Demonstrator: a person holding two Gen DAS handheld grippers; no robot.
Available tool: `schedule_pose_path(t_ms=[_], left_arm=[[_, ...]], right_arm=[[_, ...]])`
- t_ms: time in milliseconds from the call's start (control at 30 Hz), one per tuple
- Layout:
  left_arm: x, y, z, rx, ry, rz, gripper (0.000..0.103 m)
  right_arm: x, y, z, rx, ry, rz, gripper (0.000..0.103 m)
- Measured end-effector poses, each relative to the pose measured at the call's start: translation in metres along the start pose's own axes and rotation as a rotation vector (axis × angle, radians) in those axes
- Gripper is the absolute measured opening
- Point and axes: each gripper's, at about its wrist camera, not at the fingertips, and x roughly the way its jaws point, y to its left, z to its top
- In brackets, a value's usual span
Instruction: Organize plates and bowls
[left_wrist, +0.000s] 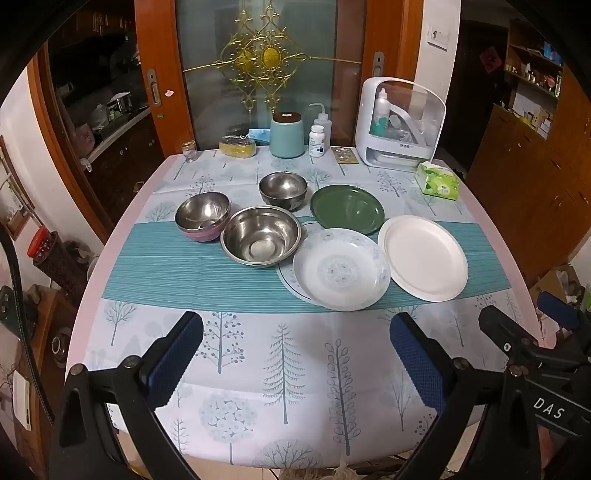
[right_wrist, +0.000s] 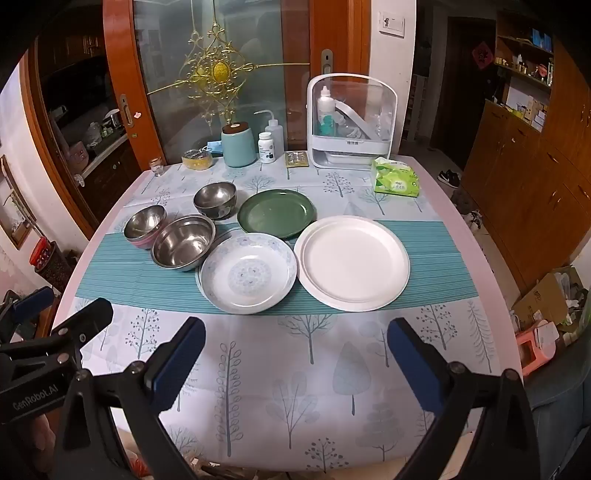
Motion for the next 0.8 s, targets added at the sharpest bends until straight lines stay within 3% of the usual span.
schedule_pose_path(t_ms=[800], left_arm=[[0.0031, 0.0062, -0.0008, -0.012, -0.002, -0.024, 0.101]], right_arm=[[0.0000, 0.0035, -0.0021, 0.006, 0.003, 0.006, 0.100]])
